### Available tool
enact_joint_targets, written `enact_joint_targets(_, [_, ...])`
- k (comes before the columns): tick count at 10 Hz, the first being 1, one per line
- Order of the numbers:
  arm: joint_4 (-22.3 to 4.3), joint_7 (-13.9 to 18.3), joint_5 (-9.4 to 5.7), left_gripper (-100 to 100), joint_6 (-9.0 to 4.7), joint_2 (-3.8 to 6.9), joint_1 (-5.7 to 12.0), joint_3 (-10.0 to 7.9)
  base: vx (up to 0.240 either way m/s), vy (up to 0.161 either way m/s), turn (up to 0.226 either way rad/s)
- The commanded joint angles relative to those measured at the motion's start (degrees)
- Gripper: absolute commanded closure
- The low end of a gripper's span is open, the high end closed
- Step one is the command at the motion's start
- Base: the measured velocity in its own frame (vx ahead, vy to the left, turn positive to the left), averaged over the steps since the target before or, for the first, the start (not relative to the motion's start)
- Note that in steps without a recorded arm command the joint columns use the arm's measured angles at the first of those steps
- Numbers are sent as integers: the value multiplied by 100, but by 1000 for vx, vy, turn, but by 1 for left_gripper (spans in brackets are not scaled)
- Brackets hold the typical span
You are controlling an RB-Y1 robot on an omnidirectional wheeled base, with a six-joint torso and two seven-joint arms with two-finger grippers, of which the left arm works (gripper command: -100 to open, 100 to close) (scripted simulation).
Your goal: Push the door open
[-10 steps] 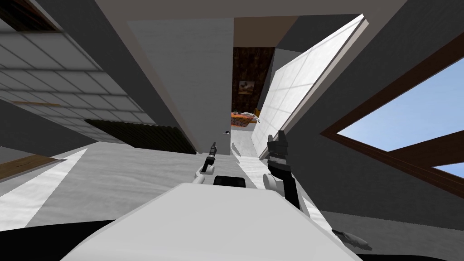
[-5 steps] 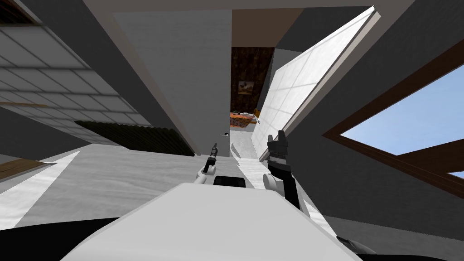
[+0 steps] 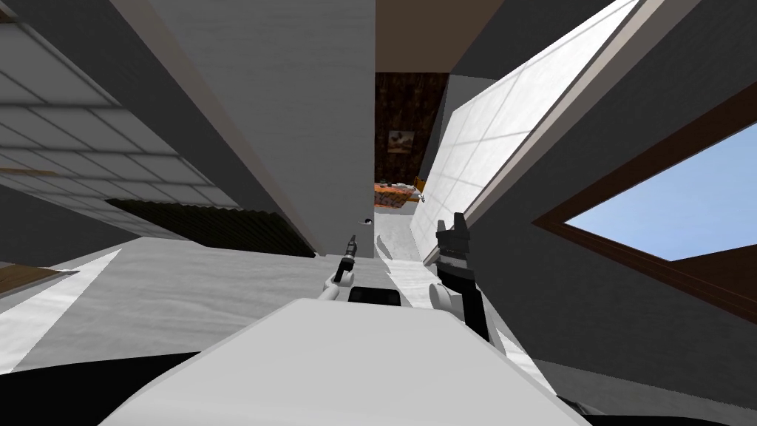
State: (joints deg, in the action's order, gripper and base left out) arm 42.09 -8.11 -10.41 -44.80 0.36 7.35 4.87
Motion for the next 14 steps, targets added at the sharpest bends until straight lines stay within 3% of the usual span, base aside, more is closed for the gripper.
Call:
enact_joint_targets(1, [-227,-44,-42,-100,-59,-65,94,7,82,-4,-19])
enact_joint_targets(5, [-754,-149,-146,-100,-175,-277,306,29,121,-8,-14])
enact_joint_targets(8, [-667,-162,-140,-100,-125,-278,264,35,47,-1,-2])
enact_joint_targets(9, [-690,-156,-145,-100,-129,-98,279,20,93,-20,-22])
enact_joint_targets(11, [-705,-150,-150,-100,-119,49,294,-1,164,-16,-13])
enact_joint_targets(14, [-727,-141,-158,-100,-104,90,315,-32,159,-9,-18])
